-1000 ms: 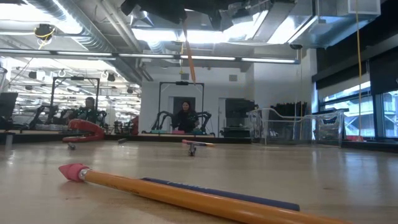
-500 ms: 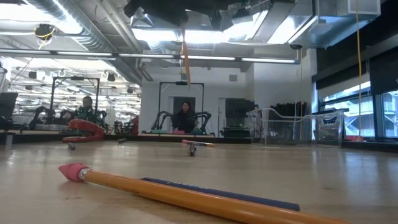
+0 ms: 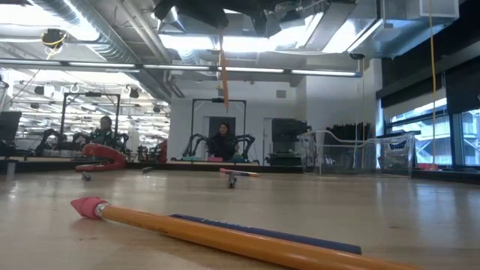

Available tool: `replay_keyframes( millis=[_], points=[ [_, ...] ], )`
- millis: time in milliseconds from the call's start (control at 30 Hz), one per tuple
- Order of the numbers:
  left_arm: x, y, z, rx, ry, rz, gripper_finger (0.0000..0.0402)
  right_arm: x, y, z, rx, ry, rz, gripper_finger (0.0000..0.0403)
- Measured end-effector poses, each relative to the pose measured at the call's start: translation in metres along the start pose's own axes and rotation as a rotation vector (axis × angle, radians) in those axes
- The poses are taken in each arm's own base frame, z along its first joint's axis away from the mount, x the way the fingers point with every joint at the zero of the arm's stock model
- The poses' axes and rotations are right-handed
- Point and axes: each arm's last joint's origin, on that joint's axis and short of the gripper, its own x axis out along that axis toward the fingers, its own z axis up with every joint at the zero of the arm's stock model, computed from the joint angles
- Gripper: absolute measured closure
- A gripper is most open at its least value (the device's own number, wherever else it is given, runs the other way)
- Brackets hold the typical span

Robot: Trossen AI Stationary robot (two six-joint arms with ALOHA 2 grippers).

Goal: Sort crayons/erasers/pens/pencils in bins
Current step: Put the yellow pencil into the bottom left transparent bin

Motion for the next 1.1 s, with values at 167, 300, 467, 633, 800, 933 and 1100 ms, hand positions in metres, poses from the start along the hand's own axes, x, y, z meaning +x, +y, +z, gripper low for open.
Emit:
replay_keyframes(
  millis=[167, 300, 467, 633, 800, 933, 1100],
  points=[
    [0.0, 0.0, 0.0, 0.001, 0.001, -0.002, 0.0393, 0.0, 0.0, 0.0, 0.001, 0.0, -0.001, 0.0368],
    [0.0, 0.0, 0.0, 0.002, 0.008, -0.011, 0.0396, 0.0, 0.0, 0.0, 0.002, 0.004, 0.0, 0.0368],
    [-0.001, -0.002, -0.001, 0.005, 0.023, -0.037, 0.0397, 0.0, 0.001, -0.001, 0.004, 0.013, 0.048, 0.0357],
    [-0.001, -0.003, -0.002, 0.03, 0.043, -0.071, 0.0397, 0.0, 0.001, -0.002, 0.031, 0.021, 0.058, 0.0329],
    [-0.003, -0.005, -0.004, 0.043, 0.06, -0.093, 0.0397, 0.0, 0.001, -0.004, 0.037, 0.04, 0.059, 0.028],
    [-0.009, -0.007, -0.007, 0.053, 0.079, -0.121, 0.0397, -0.001, 0.002, -0.005, 0.039, 0.058, 0.096, 0.0252],
    [-0.027, -0.002, -0.006, 0.022, 0.095, -0.149, 0.0397, -0.008, 0.005, -0.007, 0.05, 0.121, 0.193, 0.0241]
  ],
)
